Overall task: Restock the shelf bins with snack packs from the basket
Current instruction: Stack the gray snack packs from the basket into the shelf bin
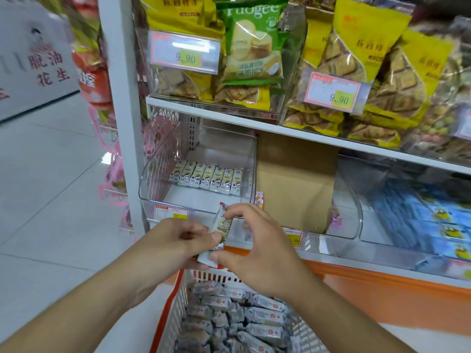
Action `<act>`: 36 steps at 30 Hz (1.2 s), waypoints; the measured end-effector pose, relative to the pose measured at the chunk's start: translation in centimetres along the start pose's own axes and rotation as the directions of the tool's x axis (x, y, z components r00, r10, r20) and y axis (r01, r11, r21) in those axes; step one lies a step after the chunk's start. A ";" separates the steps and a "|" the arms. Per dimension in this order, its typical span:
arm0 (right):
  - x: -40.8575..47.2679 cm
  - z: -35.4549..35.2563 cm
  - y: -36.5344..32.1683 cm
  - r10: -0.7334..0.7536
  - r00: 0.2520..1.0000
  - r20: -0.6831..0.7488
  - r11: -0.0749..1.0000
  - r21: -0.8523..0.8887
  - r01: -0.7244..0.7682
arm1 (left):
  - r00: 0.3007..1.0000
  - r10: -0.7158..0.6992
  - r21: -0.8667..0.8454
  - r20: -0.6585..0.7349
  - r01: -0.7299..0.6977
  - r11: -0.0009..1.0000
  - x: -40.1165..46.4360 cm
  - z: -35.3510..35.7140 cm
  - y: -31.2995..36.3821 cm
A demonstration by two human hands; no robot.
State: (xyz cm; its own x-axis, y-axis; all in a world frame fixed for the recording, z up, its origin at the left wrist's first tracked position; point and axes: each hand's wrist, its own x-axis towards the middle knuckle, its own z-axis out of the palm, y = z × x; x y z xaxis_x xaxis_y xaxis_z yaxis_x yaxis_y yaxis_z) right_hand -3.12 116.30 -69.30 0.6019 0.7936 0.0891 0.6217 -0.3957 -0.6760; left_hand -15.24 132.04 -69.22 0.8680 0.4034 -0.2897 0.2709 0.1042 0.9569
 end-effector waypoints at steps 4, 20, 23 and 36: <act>0.8 0.1 -1.0 0.034 0.999 -0.041 0.999 0.023 -0.033 | 0.999 -0.020 0.001 -0.042 0.021 1.000 0.8 -1.3 0.6; 20.4 8.9 0.1 0.061 0.977 0.205 0.992 -0.120 -0.037 | 0.978 0.168 0.711 -0.126 -0.030 0.703 3.4 -9.6 -1.2; 22.1 10.4 0.2 0.026 0.964 0.263 0.992 -0.129 0.008 | 0.974 0.191 0.665 -0.121 -0.063 0.744 3.4 -9.9 -1.1; 23.3 12.1 0.0 0.005 0.956 0.292 0.993 -0.118 0.030 | 0.972 0.193 0.647 -0.135 -0.061 0.760 3.7 -9.8 -0.7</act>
State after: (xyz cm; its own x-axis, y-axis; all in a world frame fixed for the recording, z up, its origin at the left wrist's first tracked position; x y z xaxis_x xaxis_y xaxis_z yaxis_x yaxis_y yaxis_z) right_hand 4.86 140.38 -76.03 0.4327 0.8918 -0.1320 0.6945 -0.4232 -0.5819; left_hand -16.30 142.31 -70.73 0.8395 0.5350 -0.0946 0.4225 -0.5335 0.7327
